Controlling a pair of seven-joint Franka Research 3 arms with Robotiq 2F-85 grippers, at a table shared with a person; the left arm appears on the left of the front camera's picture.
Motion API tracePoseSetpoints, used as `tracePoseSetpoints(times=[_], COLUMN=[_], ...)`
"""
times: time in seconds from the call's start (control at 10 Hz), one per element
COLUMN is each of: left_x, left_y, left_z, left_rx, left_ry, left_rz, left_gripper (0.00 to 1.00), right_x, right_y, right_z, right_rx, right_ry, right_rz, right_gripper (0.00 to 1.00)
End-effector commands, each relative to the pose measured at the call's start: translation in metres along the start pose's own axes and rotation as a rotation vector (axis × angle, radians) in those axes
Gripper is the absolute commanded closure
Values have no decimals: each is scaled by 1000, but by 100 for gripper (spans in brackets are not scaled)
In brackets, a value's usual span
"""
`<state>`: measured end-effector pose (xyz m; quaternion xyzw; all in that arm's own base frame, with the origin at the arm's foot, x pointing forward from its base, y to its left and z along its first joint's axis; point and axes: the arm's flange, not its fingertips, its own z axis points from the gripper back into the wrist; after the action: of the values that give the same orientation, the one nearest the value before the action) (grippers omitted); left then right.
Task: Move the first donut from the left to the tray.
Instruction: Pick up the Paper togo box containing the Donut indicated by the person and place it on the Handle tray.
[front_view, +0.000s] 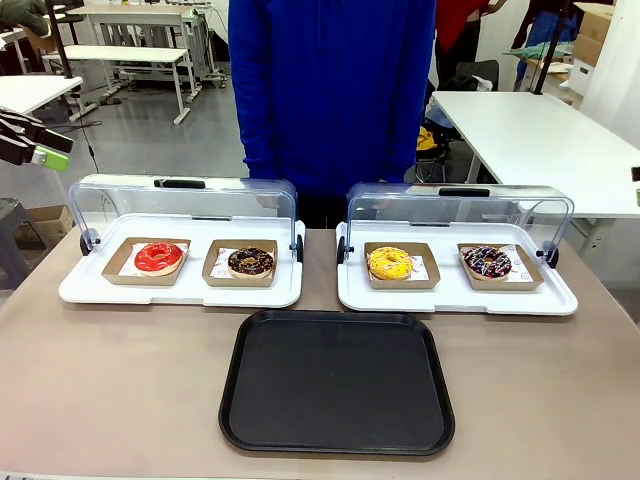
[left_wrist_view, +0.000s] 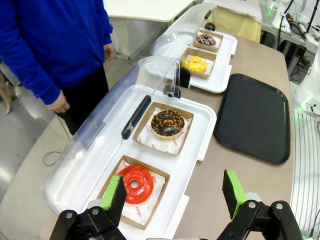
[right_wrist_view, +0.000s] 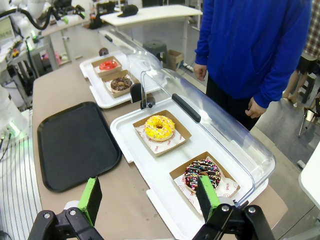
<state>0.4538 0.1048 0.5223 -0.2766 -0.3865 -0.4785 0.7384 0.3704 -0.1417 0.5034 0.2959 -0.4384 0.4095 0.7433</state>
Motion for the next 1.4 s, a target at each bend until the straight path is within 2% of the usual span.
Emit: tracePoseSetpoints(times=[0.0,1.3], left_x=[1,1], left_y=[0,0], left_z=[-1,-1], left_rx=[-6,-6], left_ry=[-15,-15], left_rz=[-5,-5], left_gripper=[0,0], right_x=[2,2], right_y=[-3,-3], right_z=[-1,-1], right_rx=[-2,-2], right_ry=[-27,-27], right_rz=[27,27], right_gripper=[0,0])
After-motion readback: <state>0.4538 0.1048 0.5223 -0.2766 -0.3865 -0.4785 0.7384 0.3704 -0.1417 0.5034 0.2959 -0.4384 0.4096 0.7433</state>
